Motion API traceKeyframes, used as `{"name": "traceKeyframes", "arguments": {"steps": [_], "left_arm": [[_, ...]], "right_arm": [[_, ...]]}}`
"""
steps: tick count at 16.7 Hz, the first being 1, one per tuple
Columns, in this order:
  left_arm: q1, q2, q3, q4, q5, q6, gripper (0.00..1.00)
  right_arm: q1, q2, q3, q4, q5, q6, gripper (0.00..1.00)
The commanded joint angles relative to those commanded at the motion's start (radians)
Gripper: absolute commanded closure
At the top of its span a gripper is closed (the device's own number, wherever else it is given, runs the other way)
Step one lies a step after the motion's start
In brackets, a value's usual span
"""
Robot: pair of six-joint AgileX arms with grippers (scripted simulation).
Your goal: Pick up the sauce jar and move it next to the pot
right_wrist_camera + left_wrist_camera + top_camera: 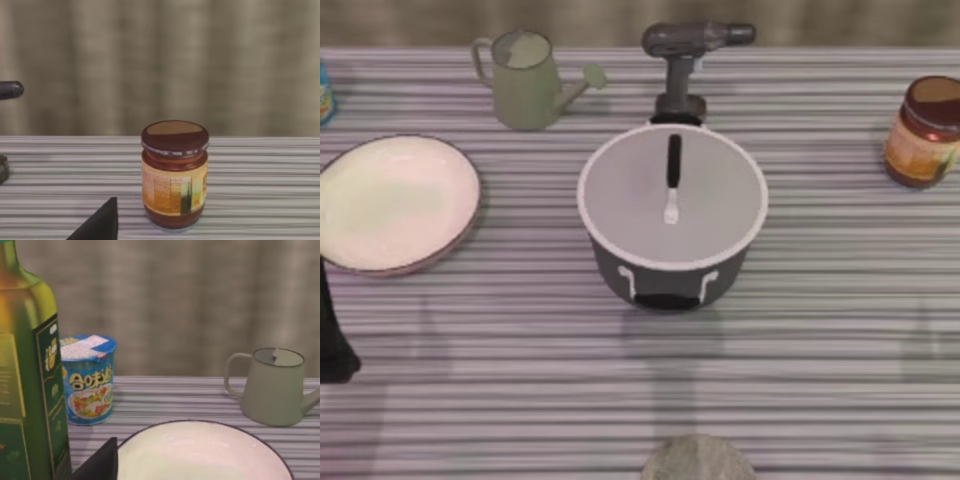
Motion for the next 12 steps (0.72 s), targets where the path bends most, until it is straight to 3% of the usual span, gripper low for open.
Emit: {"name": "traceKeyframes", "arguments": {"steps": [6,12], "left_arm": [[0.000,0.000,0.000,0.000,0.000,0.000,0.00],[0.000,0.000,0.000,0.000,0.000,0.000,0.00]], "right_arm": [[-0.003,0.097,0.089,-0.055,0.002,-0.001,0.00],[-0.014,0.516,0.467,-0.304,0.009,-0.011,0.00]]}}
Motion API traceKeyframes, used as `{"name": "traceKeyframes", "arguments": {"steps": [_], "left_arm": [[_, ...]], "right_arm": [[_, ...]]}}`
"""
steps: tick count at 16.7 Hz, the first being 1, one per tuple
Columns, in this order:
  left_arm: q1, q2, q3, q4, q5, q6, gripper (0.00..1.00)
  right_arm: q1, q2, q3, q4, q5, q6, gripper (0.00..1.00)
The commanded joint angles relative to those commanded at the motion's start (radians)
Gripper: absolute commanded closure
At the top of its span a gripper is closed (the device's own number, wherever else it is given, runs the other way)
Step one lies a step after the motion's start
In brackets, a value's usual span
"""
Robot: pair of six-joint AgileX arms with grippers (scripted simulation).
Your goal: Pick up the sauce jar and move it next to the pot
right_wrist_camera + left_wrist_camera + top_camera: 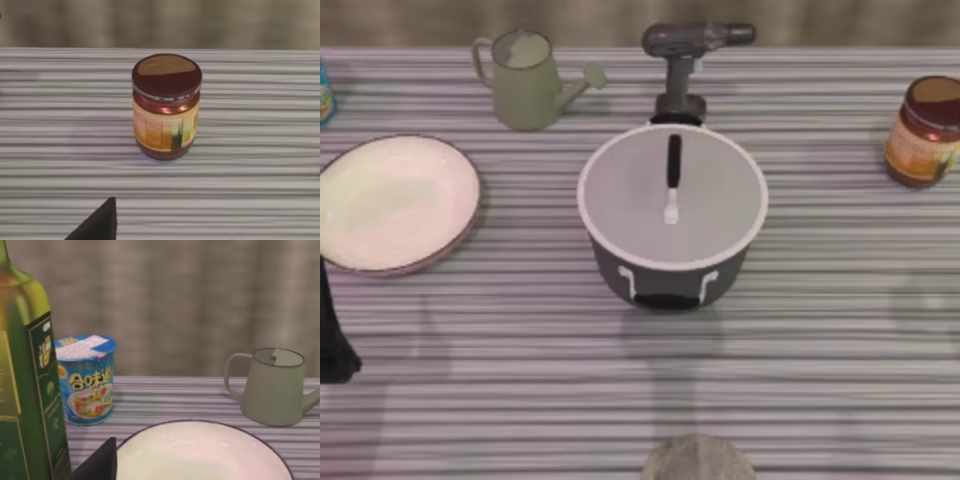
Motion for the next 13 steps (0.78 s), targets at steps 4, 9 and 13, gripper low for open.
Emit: {"name": "traceKeyframes", "arguments": {"steps": [4,9,13], "left_arm": [[0.000,0.000,0.000,0.000,0.000,0.000,0.00],[0.000,0.000,0.000,0.000,0.000,0.000,0.00],[0.000,0.000,0.000,0.000,0.000,0.000,0.00]], "right_arm": [[-0.003,0.392,0.360,-0.230,0.001,-0.013,0.00],[0.000,0.922,0.858,-0.523,-0.003,-0.035,0.00],[0.006,1.323,1.255,-0.720,-0.008,-0.055,0.00]]}}
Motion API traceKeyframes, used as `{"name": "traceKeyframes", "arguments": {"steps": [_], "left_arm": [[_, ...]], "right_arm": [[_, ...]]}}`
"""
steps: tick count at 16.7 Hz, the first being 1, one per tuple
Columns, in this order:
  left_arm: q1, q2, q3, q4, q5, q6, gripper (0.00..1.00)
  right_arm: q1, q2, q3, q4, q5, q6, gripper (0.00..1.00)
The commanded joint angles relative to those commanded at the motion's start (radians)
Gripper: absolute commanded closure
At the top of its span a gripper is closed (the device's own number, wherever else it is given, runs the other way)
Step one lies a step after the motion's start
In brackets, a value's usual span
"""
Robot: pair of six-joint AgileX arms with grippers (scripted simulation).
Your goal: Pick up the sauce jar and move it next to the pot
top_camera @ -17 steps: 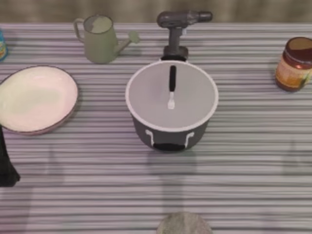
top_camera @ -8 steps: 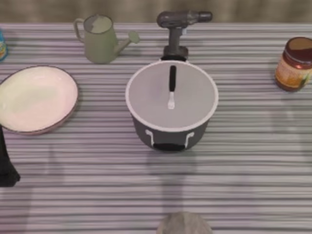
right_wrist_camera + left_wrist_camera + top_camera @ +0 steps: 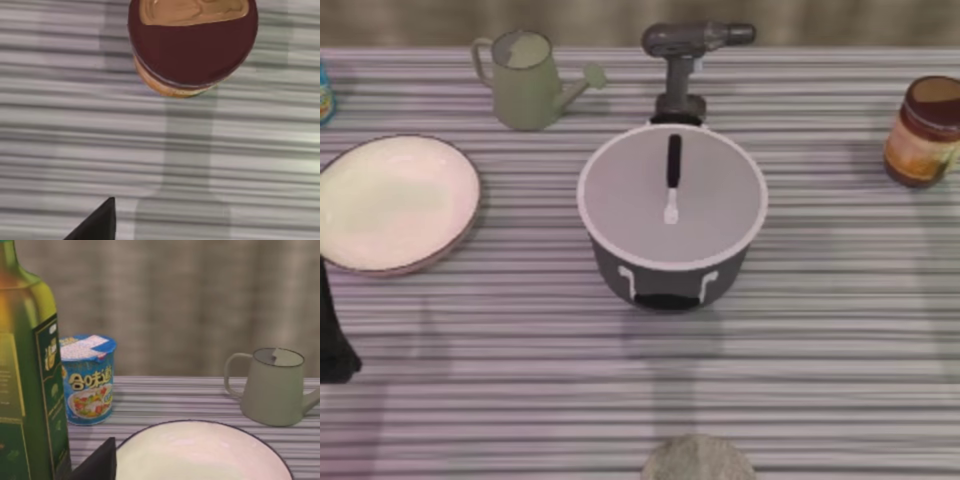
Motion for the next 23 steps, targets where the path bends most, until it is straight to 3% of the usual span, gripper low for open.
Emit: {"name": "traceKeyframes", "arguments": {"steps": [5,10,18,23], "left_arm": [[0.000,0.000,0.000,0.000,0.000,0.000,0.00],[0.000,0.000,0.000,0.000,0.000,0.000,0.00],[0.000,0.000,0.000,0.000,0.000,0.000,0.00],[0.000,0.000,0.000,0.000,0.000,0.000,0.00]], "right_arm": [[0.012,0.404,0.416,-0.165,-0.009,-0.025,0.00],[0.021,0.633,0.653,-0.245,-0.016,-0.041,0.00],[0.017,0.657,0.673,-0.248,-0.017,-0.042,0.00],[0.023,0.690,0.600,-0.141,-0.016,-0.041,0.00]]}}
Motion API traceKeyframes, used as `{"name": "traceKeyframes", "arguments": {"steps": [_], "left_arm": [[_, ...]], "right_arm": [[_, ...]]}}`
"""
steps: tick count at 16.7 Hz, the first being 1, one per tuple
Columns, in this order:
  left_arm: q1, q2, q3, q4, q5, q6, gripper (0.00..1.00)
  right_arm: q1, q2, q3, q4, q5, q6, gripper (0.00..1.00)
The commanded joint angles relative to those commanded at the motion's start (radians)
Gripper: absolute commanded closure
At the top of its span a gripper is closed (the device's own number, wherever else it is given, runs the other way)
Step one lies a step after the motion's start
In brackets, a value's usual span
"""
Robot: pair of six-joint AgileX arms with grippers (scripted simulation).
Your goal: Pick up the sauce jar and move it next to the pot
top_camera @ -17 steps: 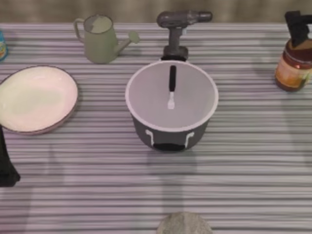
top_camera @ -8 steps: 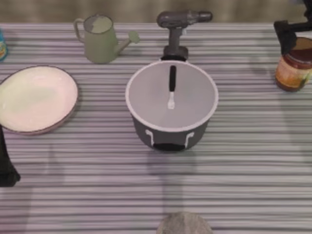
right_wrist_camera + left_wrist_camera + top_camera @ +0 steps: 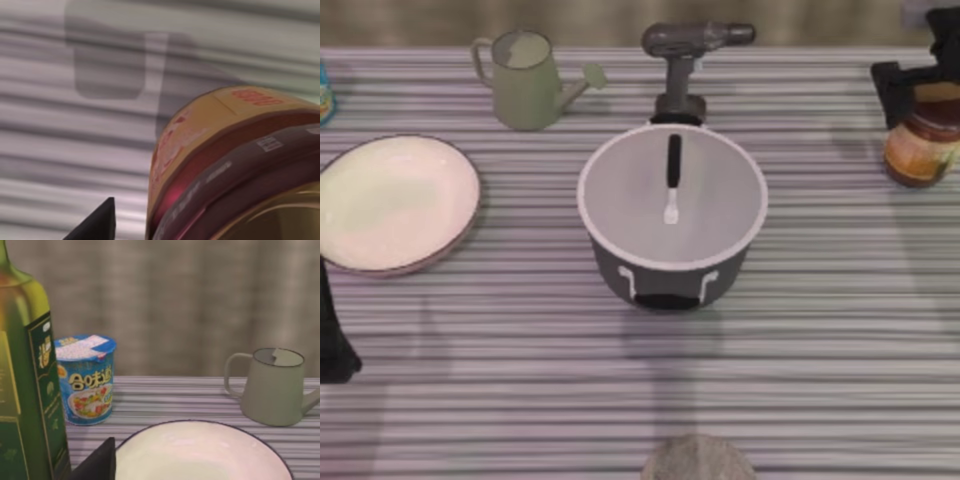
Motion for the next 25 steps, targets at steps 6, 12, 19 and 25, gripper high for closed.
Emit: {"name": "traceKeyframes", "arguments": {"steps": [6,12,19,25], "left_arm": [[0.000,0.000,0.000,0.000,0.000,0.000,0.00],[0.000,0.000,0.000,0.000,0.000,0.000,0.00],[0.000,0.000,0.000,0.000,0.000,0.000,0.00],[0.000,0.000,0.000,0.000,0.000,0.000,0.00]], "right_arm": [[0.001,0.014,-0.029,0.042,0.001,0.002,0.00],[0.001,0.014,-0.029,0.042,0.001,0.002,0.45],[0.001,0.014,-0.029,0.042,0.001,0.002,0.98],[0.001,0.014,-0.029,0.042,0.001,0.002,1.00]]}}
